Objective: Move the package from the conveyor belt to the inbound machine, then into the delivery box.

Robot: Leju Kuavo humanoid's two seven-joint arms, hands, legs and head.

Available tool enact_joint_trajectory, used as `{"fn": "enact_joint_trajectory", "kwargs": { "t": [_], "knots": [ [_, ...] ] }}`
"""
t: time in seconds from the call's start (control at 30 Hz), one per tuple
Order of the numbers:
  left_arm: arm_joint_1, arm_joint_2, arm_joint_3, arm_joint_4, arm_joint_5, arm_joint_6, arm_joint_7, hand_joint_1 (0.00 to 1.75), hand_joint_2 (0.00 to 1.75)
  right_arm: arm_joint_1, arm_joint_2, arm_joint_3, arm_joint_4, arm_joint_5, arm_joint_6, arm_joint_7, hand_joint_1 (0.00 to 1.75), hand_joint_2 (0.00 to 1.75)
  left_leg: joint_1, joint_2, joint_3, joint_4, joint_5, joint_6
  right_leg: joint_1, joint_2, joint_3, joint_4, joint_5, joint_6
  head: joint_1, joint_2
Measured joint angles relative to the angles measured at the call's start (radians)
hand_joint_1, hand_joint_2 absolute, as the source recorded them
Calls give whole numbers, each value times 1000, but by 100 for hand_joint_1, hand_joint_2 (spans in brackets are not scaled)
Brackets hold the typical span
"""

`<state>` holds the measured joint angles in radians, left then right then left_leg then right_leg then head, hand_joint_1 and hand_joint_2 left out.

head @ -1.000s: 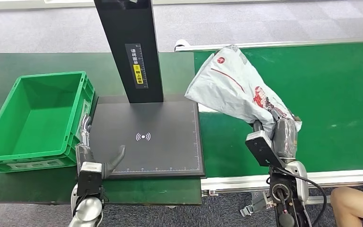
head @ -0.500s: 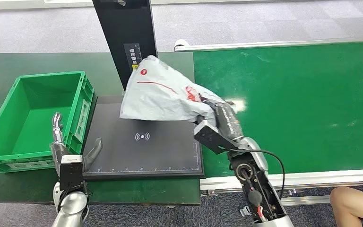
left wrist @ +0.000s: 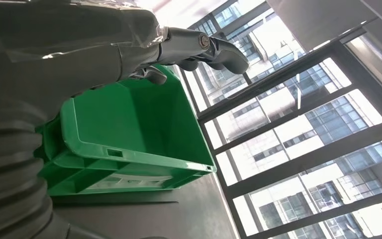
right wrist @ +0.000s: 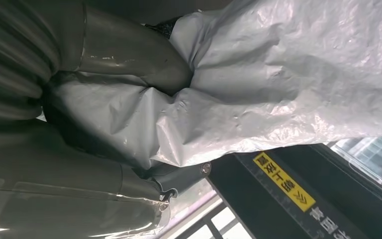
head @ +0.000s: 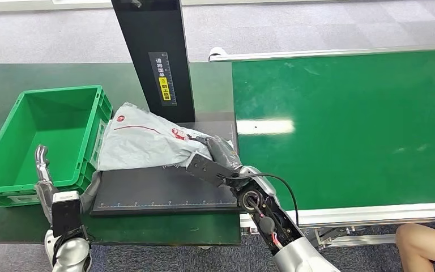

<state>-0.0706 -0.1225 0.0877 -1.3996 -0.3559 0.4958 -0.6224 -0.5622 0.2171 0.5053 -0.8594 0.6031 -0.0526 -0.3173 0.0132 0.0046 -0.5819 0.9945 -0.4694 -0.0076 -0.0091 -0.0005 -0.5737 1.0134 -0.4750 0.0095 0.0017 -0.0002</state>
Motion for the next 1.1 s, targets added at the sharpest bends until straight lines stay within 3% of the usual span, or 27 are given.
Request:
{"fn": "enact_joint_trajectory", "kwargs": {
  "t": [0.03,0.37,0.57,0.83,1.1],
  "knots": [
    [0,0,2,0,0,-1,1,0,175,-6,1,2,13,-1,-3,2,0,175,0,0,0,0,0,0,0,0,0,0,0,0,0,0],
    [1,-10,25,0,-33,-6,25,0,175,-26,3,9,81,0,-34,23,0,175,0,0,0,0,0,0,0,0,0,0,0,0,0,0],
    [20,-14,35,-15,-51,-10,25,0,175,-13,-3,-3,62,-111,15,-28,0,175,0,0,0,0,0,0,0,0,0,0,0,0,0,0],
    [50,-14,32,-91,-79,-49,3,0,175,69,-57,-76,-137,-284,84,-60,0,175,0,0,1,0,0,0,0,0,-1,0,0,0,0,0],
    [54,-12,-76,-158,-137,-146,22,0,175,179,-111,-160,-342,-315,54,-66,0,175,0,1,1,0,0,0,0,0,0,-1,1,0,0,0]
  ]
}}
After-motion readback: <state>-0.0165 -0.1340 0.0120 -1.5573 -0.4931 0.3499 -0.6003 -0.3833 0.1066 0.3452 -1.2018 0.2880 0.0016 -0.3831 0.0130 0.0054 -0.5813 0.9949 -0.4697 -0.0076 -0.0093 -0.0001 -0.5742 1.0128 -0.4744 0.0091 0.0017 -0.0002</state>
